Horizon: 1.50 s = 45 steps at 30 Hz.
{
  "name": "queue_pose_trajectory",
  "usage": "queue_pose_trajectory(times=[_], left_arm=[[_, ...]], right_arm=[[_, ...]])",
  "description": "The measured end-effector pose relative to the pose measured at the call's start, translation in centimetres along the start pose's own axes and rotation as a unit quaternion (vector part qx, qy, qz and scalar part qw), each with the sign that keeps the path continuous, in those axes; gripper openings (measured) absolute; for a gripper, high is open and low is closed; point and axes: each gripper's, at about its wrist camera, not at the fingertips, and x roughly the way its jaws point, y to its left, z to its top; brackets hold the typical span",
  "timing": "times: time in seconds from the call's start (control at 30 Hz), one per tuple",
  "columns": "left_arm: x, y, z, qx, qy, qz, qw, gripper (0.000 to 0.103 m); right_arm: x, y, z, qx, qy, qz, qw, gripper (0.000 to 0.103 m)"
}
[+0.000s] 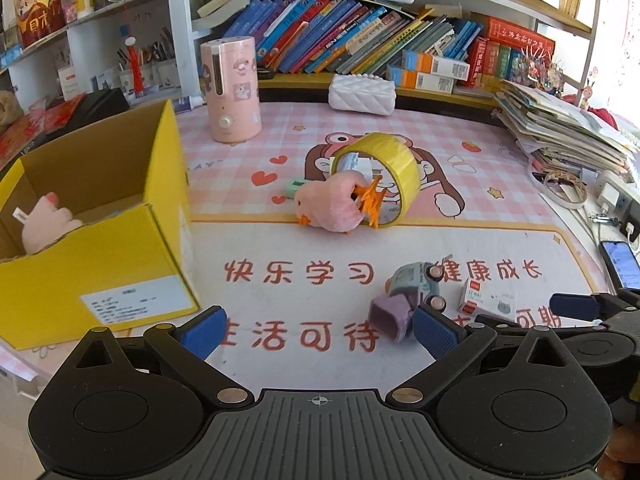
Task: Organize objects
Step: 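Move both grippers toward the grey toy car and small white box, then grasp the small white box with the right gripper while the left gripper grasps the grey toy car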
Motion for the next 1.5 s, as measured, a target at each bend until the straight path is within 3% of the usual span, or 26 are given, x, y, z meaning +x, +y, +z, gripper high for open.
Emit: queue_pose_trajectory(times=[0.33,0.63,0.73,0.8,0.9,1.27,1.5], left_arm=[[1.5,-1.3,1.0,-0.008,0.010,0.015,0.9998,0.100],[2.0,-1.5,1.1,-0.024,0.016,0.023,0.9993,0.100],[2.0,-1.7,1.2,-0.024,0.015,0.023,0.9993,0.100],[1.8,-1.9,1.2,-0.023,0.012,0.021,0.9995,0.100],[1.7,-2.2,1.4,-0.022,0.007,0.016,0.9996,0.100],[1.3,-4.3,2.1,-0.004,-0.019,-0.019,0.9996,0.100],[2.4,-6.5,2.2,0.024,-0.007,-0.038,0.9990,0.100]], right_arm=[[3.3,-1.1,1.6,-0.021,0.023,0.027,0.999,0.071],[4.7,-1.4,1.8,-0.033,0.036,0.057,0.997,0.061],[4.6,-1.4,1.8,-0.037,0.034,0.071,0.996,0.051],[4.5,-1.4,1.9,-0.040,0.032,0.075,0.996,0.037],[4.3,-2.0,1.9,-0.028,0.033,0.078,0.996,0.031],[2.2,-5.3,2.2,0.011,-0.013,0.040,0.999,0.029],[1.7,-7.2,2.1,0.032,-0.030,0.013,0.999,0.029]])
